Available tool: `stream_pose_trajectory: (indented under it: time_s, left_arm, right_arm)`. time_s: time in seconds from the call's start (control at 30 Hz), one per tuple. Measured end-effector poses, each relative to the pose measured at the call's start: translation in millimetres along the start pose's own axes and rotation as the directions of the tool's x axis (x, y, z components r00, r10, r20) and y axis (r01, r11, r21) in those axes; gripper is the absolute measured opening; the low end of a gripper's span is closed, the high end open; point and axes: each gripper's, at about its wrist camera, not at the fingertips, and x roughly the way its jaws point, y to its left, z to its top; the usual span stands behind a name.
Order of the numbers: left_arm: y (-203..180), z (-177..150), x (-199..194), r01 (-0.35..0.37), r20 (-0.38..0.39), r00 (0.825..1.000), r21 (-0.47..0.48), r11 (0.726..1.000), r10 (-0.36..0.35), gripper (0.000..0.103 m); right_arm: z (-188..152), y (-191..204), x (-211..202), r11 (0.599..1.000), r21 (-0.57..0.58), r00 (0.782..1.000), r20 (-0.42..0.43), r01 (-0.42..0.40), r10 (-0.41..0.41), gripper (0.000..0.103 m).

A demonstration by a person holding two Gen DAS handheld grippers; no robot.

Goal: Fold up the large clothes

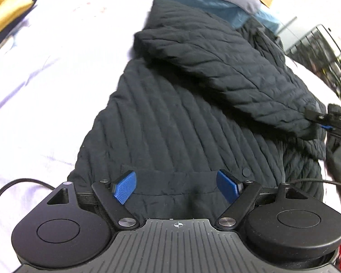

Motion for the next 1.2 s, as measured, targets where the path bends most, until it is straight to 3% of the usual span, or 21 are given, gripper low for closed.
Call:
stream_pose_trajectory:
  time_s: [0.03,0.1,0.17,0.27,0.37,0.47,0.57,0.6,0.63,0.8,0.9,1.03,1.2]
  left_arm:
    - [3.7,-1.4,-3.9,-0.001,0.001,1.000,-0.008,1.000,0.001,0.103]
    - [3.0,1.1,-3.1,0.013,-0.004,1.000,-0.028,1.000,-0.013,0.103]
    - [-2.1,5.4,0.3,0.034,-0.002,0.999,-0.032,0.999,-0.034,0.103]
    - [-19.3,14.2,9.0,0.035,-0.012,0.999,0.036,0.999,-0.034,0.103]
    - [-34.9,21.7,17.7,0.040,-0.021,0.999,0.086,0.995,-0.038,0.103]
    - [-45.3,25.5,24.0,0.046,-0.027,0.999,0.110,0.993,-0.043,0.103]
    - [-51.1,24.7,31.3,0.037,-0.052,0.998,0.131,0.991,-0.030,0.103]
    - [-52.0,24.0,33.4,0.029,-0.063,0.998,0.141,0.990,-0.020,0.103]
    - [-52.8,22.5,36.4,0.019,-0.076,0.997,0.154,0.988,-0.007,0.103]
    - [-58.6,19.6,45.9,-0.004,-0.094,0.995,0.191,0.982,0.022,0.103]
    - [-62.5,21.1,46.3,-0.005,-0.088,0.996,0.214,0.977,0.024,0.103]
    - [-66.8,22.2,43.9,-0.023,-0.058,0.998,0.259,0.966,0.039,0.103]
    - [-68.7,21.4,40.9,-0.070,-0.031,0.996,0.331,0.941,0.085,0.103]
  right_arm:
    - [0.9,0.3,-3.6,1.000,-0.012,1.000,0.019,-0.003,0.003,0.017]
    - [4.3,0.5,-13.4,0.999,-0.044,0.998,0.067,0.001,0.002,0.011]
    - [12.5,-0.9,-25.2,0.998,-0.067,0.992,0.125,0.016,-0.008,0.010]
    - [26.4,1.3,-43.5,0.987,-0.133,0.973,0.224,0.094,-0.063,0.009]
    - [32.5,-7.8,-39.3,0.982,-0.134,0.975,0.196,0.136,-0.108,0.012]
    - [23.3,-25.4,-15.8,0.985,-0.073,0.986,0.074,0.157,-0.152,0.023]
    - [2.8,-37.9,-1.6,0.980,-0.056,0.982,0.016,0.191,-0.190,0.047]
    - [-3.8,-42.1,0.4,0.979,-0.044,0.979,0.003,0.201,-0.202,0.060]
    - [-9.3,-45.5,0.3,0.977,-0.029,0.978,-0.009,0.210,-0.211,0.064]
    - [-32.6,-55.3,-16.1,0.975,0.001,0.975,0.015,0.222,-0.222,0.070]
    - [-40.2,-62.1,-35.1,0.973,0.028,0.973,0.041,0.227,-0.228,0.083]
    - [-46.5,-67.3,-57.2,0.970,0.048,0.969,0.064,0.237,-0.240,0.087]
    - [-54.8,-70.0,-77.2,0.980,0.060,0.978,0.072,0.190,-0.194,0.091]
